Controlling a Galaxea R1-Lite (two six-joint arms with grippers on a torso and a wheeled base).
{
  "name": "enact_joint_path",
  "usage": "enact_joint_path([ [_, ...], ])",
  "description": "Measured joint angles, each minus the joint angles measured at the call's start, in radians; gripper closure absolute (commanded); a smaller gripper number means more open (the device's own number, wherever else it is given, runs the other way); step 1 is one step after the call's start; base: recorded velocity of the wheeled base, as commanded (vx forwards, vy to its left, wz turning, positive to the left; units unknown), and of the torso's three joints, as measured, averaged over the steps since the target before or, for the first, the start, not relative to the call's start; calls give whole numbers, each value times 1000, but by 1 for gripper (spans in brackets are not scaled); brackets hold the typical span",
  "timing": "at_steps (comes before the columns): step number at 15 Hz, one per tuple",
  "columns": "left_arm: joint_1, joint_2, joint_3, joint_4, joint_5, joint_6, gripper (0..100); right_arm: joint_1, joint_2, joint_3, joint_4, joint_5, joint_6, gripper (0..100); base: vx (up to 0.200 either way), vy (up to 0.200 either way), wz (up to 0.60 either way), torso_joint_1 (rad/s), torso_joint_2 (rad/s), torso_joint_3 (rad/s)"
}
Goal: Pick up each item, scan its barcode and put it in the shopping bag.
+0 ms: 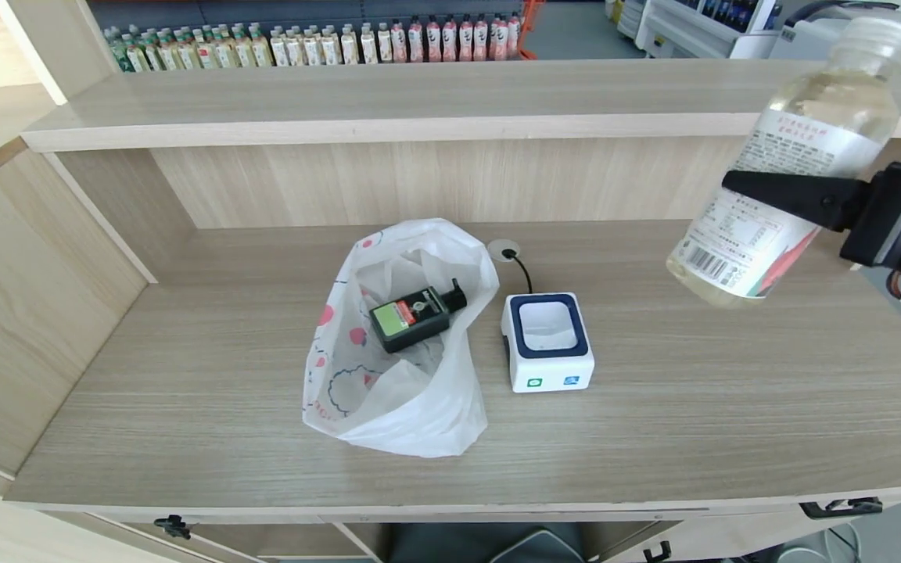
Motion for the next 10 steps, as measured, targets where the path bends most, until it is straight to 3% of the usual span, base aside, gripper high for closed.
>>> enact_joint_path([
  [2,1,0,0,0,0,0,0,6,41,-62,0,0,9,100,0,200,0,2,5,0],
  [5,0,0,0,0,0,-1,0,21,107,-91,3,31,86,100,0,0,0,0,0,0],
  [8,1,0,0,1,-1,-11,0,32,164,-95,-3,240,185,100,0,0,0,0,0,0],
  [10,1,0,0,1,-1,-12,0,36,191,-89,-2,268,197,100,0,0,0,0,0,0],
])
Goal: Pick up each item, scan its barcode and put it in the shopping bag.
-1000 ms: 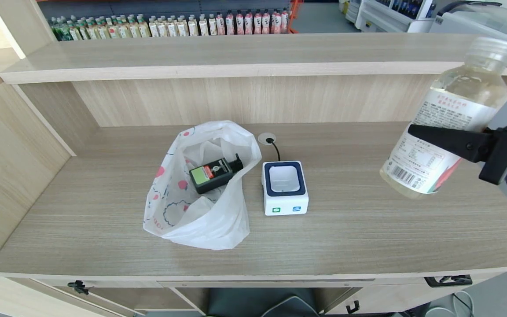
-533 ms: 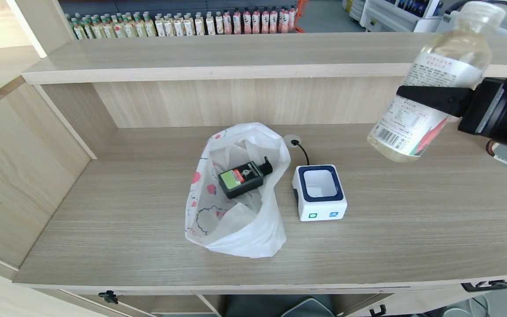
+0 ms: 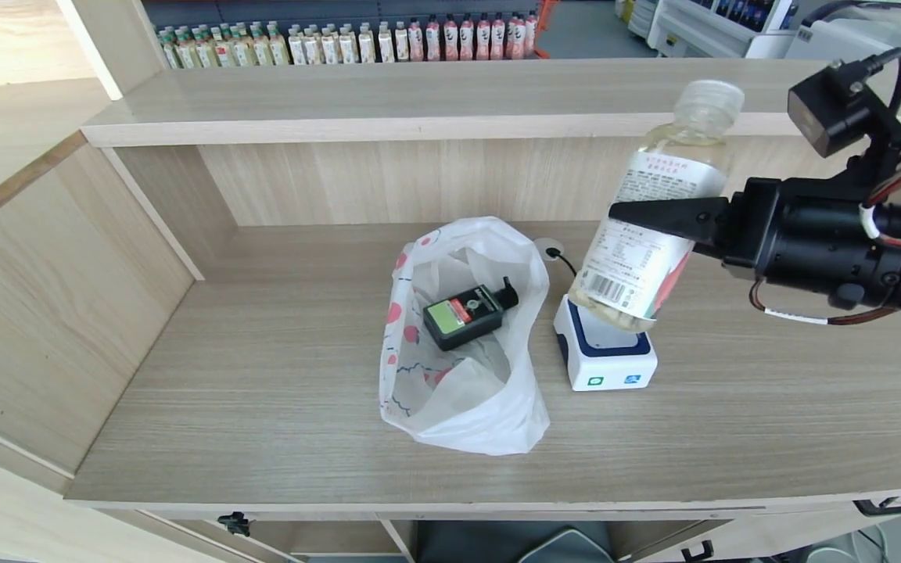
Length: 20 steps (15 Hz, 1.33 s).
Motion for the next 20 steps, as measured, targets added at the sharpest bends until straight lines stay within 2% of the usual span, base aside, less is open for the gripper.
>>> enact_joint_path([
  [2,-1,0,0,0,0,0,0,7,27,14,-14,2,-4,100,0,0,0,0,0,0],
  [5,-1,0,0,0,0,-1,0,26,64,57,-113,3,-66,100,0,0,0,0,0,0],
  [8,0,0,0,0,0,-1,0,28,136,198,-504,25,-214,100,0,0,0,0,0,0],
  [9,-1,0,0,0,0,-1,0,32,171,233,-582,38,-232,100,0,0,0,0,0,0],
  [13,0,0,0,0,0,-1,0,66,304,275,-766,48,-228,100,0,0,0,0,0,0],
  [16,0,0,0,0,0,-1,0,102,397,278,-948,67,-167,100,0,0,0,0,0,0],
  [20,0,0,0,0,0,-1,0,104,467,328,-990,88,-136,100,0,0,0,0,0,0],
])
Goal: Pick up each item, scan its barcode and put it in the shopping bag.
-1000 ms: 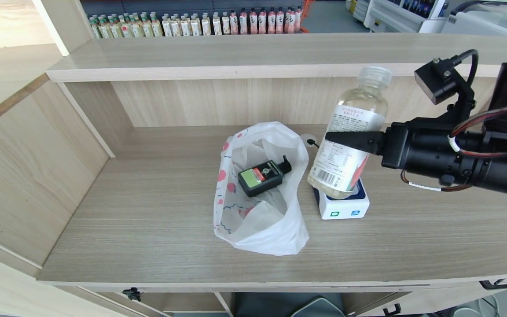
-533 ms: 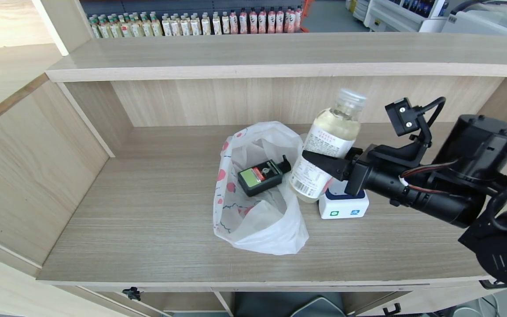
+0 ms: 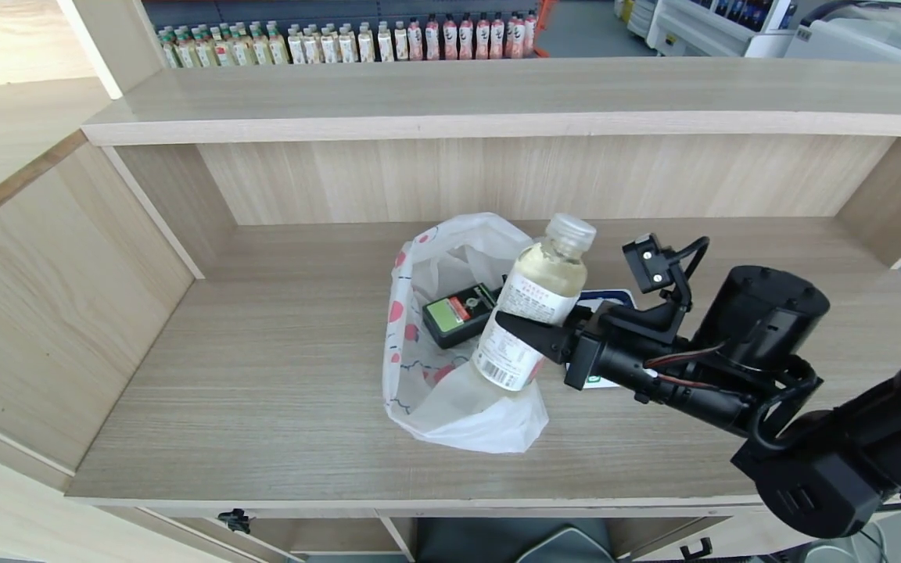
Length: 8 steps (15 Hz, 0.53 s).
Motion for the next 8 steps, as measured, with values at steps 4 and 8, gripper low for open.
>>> enact_joint_path([
  [4,0,0,0,0,0,0,0,-13,49,10,1,1,-36,100,0,0,0,0,0,0],
  [8,0,0,0,0,0,0,0,-16,94,6,-52,1,-60,100,0,0,0,0,0,0],
])
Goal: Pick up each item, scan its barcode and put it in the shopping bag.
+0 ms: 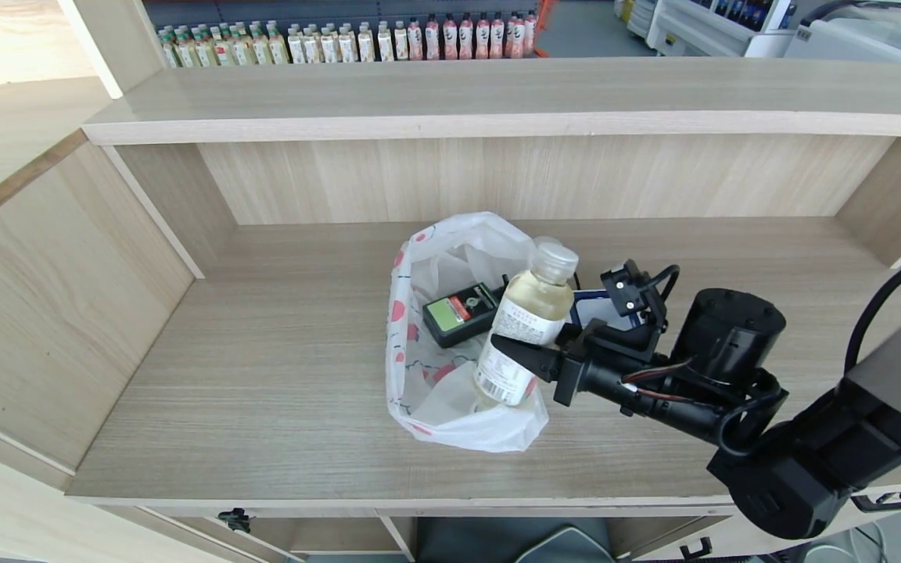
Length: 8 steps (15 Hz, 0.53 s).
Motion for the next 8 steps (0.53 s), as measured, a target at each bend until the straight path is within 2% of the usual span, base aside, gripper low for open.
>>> enact_joint_path([
  [5,1,0,0,0,0,0,0,-2,53,-16,-24,3,-1,100,0,0,0,0,0,0],
  [6,1,0,0,0,0,0,0,-3,61,-20,-25,11,-1,0,0,0,0,0,0,0],
  [8,0,0,0,0,0,0,0,-4,71,-24,-31,17,-1,0,0,0,0,0,0,0],
])
